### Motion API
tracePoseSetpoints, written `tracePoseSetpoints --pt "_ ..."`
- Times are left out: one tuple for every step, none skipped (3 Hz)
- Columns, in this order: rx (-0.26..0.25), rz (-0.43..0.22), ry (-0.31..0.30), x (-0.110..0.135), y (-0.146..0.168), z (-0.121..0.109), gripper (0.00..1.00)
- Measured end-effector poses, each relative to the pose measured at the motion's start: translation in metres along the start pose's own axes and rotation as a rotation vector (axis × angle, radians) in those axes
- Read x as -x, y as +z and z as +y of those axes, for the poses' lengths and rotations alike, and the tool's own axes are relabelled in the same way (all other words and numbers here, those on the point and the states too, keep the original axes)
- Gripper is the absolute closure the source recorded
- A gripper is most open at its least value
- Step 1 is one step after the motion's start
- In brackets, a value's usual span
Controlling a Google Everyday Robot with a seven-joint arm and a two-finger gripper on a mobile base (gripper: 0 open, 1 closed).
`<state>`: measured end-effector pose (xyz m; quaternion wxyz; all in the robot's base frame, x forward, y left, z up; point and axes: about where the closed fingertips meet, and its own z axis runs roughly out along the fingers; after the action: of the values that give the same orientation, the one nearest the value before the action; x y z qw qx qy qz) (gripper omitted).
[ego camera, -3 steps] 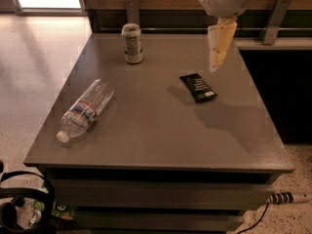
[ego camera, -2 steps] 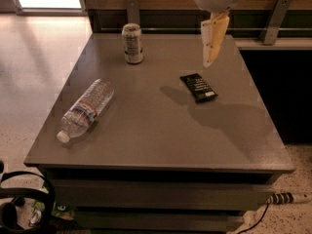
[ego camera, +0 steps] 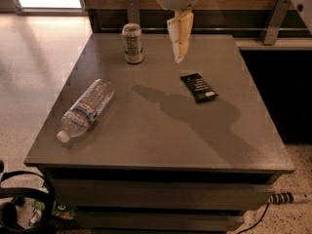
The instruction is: Place water bottle upright
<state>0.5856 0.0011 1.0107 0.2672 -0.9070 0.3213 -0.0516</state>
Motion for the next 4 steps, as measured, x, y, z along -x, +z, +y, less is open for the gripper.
tracePoseSetpoints --pt "0.042 -0.048 -0.072 0.019 0.036 -0.015 0.00" --pt "0.086 -0.109 -0.123 0.039 0.078 -0.025 0.00" --pt "0.139 -0.161 -0.143 0.061 0.115 -0.026 0.00" --pt "0.214 -0.179 -0.140 0.081 0.142 -0.023 0.00"
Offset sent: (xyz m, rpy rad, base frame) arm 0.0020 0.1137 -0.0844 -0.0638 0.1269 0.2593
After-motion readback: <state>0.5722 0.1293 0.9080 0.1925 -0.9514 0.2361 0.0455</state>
